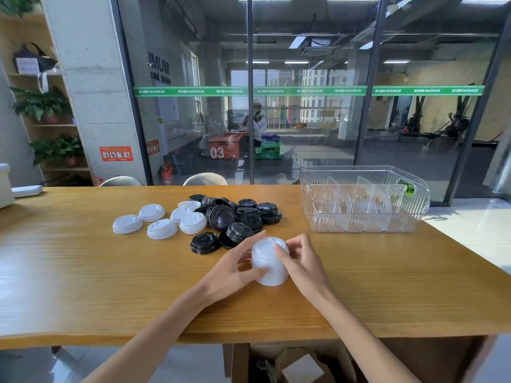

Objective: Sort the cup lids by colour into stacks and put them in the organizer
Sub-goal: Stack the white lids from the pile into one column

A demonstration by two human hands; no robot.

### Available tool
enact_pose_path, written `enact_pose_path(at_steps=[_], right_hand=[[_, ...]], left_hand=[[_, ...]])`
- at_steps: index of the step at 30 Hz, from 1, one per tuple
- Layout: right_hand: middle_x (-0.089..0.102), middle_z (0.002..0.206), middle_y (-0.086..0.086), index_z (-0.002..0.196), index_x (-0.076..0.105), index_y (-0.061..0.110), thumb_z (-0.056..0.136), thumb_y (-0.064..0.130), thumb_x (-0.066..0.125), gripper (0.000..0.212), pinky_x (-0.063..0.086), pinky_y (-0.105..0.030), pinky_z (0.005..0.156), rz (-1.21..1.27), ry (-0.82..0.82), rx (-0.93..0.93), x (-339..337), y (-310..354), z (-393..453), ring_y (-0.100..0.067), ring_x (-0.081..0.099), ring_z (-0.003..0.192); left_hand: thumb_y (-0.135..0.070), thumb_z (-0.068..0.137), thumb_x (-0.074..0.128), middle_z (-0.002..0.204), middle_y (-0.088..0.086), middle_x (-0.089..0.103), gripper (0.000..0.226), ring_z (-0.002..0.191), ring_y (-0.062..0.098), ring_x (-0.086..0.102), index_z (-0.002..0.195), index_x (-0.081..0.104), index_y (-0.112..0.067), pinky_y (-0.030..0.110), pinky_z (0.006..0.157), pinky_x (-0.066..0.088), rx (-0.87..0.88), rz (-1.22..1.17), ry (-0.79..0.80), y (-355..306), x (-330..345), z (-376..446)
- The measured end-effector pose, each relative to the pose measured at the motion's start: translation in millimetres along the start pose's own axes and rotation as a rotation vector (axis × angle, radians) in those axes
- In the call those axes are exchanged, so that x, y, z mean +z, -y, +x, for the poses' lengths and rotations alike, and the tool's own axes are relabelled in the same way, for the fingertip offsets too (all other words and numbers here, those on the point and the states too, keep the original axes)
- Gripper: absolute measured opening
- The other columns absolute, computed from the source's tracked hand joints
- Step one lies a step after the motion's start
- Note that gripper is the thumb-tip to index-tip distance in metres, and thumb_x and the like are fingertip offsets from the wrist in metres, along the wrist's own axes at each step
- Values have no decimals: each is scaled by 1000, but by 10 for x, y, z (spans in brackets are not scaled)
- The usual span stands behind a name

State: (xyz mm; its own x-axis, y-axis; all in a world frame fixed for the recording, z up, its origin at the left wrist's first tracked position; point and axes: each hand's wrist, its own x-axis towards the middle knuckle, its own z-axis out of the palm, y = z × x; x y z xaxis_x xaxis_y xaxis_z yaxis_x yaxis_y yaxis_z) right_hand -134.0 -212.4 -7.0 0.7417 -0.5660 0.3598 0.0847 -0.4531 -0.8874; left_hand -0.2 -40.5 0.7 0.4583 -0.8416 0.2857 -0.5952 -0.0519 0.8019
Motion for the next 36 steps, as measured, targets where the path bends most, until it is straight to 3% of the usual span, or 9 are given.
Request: enact_pose_path(at_steps=[5,8,11,16,21,24,29,34,36], right_hand=[[72,124,12,135,56,40,102,51,67,36,51,-27,93,39,109,4,-70,-18,15,-4,66,117],[73,121,15,127,65,36,104,49,65,27,53,-30,94,25,102,-32,-68,-19,2,-3,67,115],[71,125,19,132,63,38,103,53,63,33,53,-28,95,-19,100,-37,-73,-13,-9,1,64,117],[69,129,21,137,62,42,105,53,60,34,54,-26,96,-43,118,-53,-82,6,-7,3,63,118],[69,130,19,136,64,37,106,51,60,34,53,-27,96,-50,116,-40,-66,-9,2,1,63,120],[68,133,18,138,64,33,105,51,60,37,53,-28,97,-48,128,-26,-70,-10,17,1,62,122],[69,131,20,139,64,33,104,54,60,41,49,-11,87,-41,129,-20,-68,-33,16,11,61,117],[66,129,30,143,61,41,100,64,58,49,47,-5,84,-13,141,17,-51,-39,-10,21,57,115],[65,129,32,143,60,45,100,66,58,48,46,-3,84,-2,140,36,-52,-24,-12,22,56,116]], left_hand=[[-55,111,51,148,-22,63,46,140,-2,54,155,53,-39,30,115,41,-43,-119,-18,-92,-1,8],[-51,113,51,145,-16,67,44,139,3,58,154,54,-36,32,115,45,-27,-114,-18,-56,23,22],[-62,108,54,141,-15,69,47,135,0,60,154,47,-54,30,111,46,-44,-97,-34,-21,-7,31],[-52,112,54,144,-15,69,43,138,7,60,152,56,-40,35,114,46,8,-85,-16,-15,15,52],[-53,114,48,146,-19,67,42,140,4,58,153,56,-43,35,113,45,42,-22,-8,-21,21,49],[-55,114,45,141,-10,71,39,132,7,63,152,56,-49,49,117,47,50,1,-2,-36,27,54],[-53,116,43,139,-5,72,40,134,26,63,152,57,-44,58,116,45,65,-18,2,-42,34,48],[-56,113,48,145,-19,67,49,139,5,59,159,50,-38,39,120,45,26,-54,17,7,31,27],[-57,111,50,145,-23,65,54,139,0,57,161,48,-36,25,116,46,10,-63,7,22,20,29]])
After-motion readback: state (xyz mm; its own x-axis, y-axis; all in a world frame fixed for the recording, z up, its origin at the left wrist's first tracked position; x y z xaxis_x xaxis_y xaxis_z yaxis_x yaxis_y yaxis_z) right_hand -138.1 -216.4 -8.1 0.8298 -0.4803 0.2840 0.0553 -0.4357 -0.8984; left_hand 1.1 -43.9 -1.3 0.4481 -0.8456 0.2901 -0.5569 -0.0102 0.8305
